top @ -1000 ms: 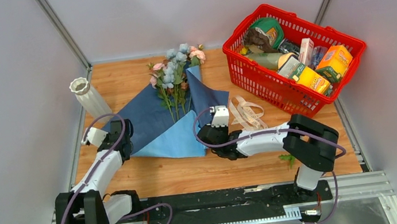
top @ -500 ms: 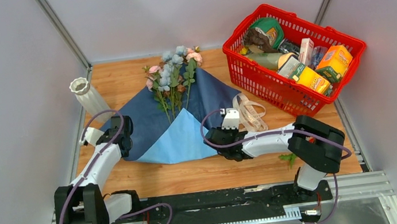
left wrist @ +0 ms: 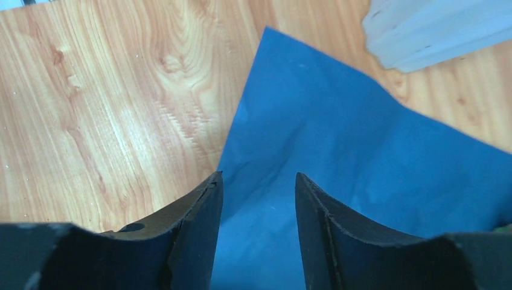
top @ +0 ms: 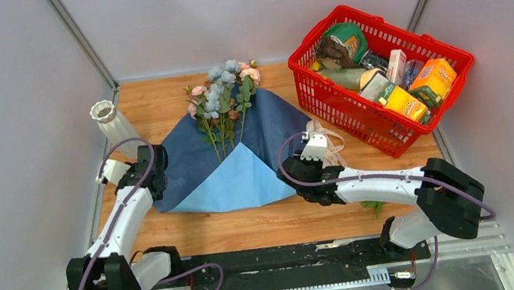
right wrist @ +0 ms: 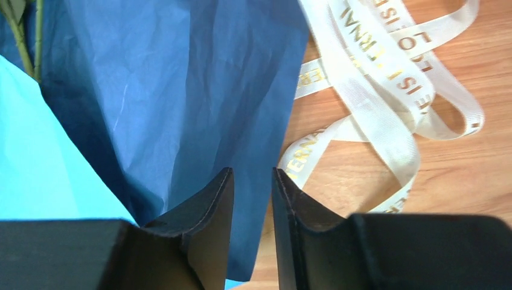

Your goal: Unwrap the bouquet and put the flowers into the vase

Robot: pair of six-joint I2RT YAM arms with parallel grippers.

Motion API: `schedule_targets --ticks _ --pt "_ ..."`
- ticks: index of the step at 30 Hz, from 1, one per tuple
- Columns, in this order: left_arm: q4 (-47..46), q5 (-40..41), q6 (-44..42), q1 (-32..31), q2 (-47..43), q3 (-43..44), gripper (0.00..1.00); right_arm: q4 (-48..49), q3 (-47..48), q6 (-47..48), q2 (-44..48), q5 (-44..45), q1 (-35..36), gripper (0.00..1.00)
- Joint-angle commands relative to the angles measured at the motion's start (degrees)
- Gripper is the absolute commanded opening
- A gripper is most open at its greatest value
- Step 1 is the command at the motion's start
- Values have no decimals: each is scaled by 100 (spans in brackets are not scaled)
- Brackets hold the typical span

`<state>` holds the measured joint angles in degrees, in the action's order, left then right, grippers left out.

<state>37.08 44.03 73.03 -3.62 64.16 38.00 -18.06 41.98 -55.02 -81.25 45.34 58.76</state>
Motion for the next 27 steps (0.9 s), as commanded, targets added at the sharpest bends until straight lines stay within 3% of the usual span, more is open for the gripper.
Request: schedule_targets --ticks 1,7,12,21,27 --pt "186 45 -289 37 -622 331 57 -66 -242 106 276 107 -364 34" --pt "-438 -1095 -1475 37 -1107 436 59 57 -479 203 224 -332 -1147 33" --pt "-614 -1721 -1748 37 -1204 436 63 -144 -752 -165 390 -754 -1612 31" --pt "-649 -3462 -2942 37 -1072 762 64 -1303 -1112 -1062 698 -992 -2720 33" --pt "-1203 -4559 -3541 37 -1275 481 64 -2394 -1551 -1967 1917 -720 -2932 35"
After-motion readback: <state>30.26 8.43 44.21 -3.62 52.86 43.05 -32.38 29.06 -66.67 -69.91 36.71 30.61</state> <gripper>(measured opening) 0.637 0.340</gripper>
